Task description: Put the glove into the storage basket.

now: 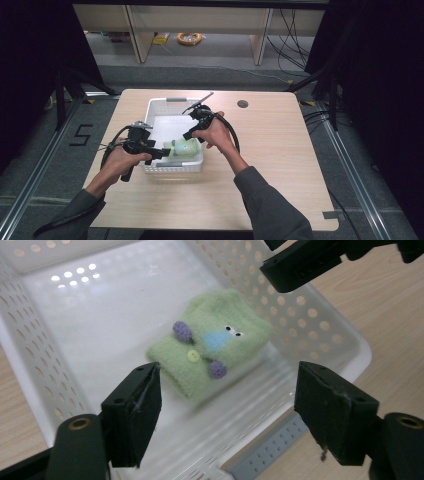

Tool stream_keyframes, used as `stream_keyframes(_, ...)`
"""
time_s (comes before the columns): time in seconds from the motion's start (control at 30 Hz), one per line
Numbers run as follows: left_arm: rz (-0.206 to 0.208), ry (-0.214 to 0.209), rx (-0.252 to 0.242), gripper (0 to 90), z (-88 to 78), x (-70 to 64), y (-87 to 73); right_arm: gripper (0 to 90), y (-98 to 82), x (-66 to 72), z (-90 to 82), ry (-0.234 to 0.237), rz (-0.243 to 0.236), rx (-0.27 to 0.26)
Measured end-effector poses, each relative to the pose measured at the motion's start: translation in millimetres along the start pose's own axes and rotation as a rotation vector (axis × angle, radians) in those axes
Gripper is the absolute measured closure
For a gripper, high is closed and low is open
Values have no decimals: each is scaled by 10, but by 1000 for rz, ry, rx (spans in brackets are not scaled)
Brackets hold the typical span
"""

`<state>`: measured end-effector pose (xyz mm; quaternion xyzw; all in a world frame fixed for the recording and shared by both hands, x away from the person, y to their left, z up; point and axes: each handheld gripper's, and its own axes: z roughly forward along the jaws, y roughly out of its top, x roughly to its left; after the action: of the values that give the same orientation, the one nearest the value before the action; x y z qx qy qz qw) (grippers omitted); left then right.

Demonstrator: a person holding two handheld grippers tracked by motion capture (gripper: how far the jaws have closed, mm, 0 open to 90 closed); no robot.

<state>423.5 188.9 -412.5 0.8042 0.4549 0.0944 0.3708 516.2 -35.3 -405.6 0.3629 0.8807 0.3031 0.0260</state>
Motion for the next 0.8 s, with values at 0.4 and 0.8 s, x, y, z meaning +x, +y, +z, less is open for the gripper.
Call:
stream_keyframes(0.4, -15, -37, -95, 153, -123, -294, -106, 226, -345, 51, -419, 24, -12, -93)
stream_keyframes(0.8, 6, -47, -131, 163, -122, -454, -236, 235, -670, 54, -721, 23, -18, -167)
